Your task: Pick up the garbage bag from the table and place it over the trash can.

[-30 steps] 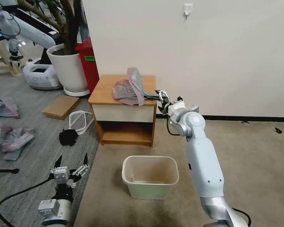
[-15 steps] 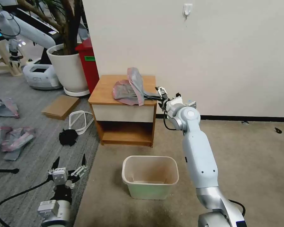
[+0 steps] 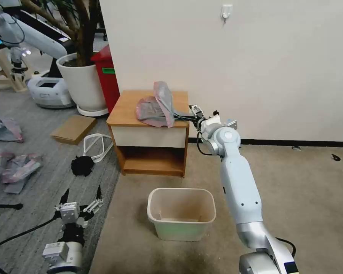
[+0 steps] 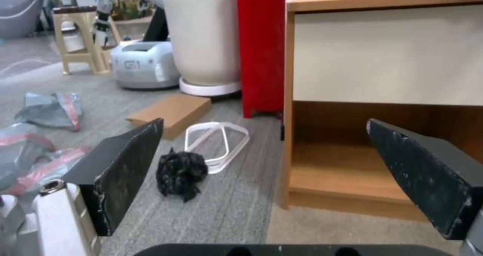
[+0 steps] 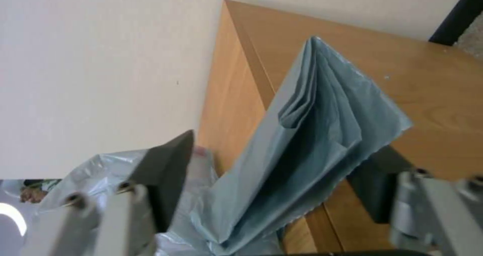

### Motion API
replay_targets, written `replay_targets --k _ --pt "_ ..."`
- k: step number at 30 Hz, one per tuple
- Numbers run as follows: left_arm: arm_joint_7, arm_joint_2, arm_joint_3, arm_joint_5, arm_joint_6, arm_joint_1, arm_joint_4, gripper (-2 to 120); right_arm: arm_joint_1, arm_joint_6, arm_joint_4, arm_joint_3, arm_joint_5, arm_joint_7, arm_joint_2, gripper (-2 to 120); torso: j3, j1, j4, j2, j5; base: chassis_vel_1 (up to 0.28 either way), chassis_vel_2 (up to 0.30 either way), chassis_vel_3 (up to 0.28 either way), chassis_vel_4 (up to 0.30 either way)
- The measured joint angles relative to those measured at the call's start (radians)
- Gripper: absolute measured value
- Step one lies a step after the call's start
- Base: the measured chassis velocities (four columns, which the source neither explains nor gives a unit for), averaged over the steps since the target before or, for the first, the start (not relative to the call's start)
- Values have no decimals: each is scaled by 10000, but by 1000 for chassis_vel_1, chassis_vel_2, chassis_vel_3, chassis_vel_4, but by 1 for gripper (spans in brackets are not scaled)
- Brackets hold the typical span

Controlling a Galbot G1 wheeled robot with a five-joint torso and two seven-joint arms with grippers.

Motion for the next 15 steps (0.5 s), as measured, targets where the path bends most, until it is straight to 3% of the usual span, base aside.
replay_targets --k 15 --pt "-10 -28 -25 -8 -21 -1 26 100 -24 70 21 0 -122 -23 -2 14 0 -1 0 0 0 0 0 0 0"
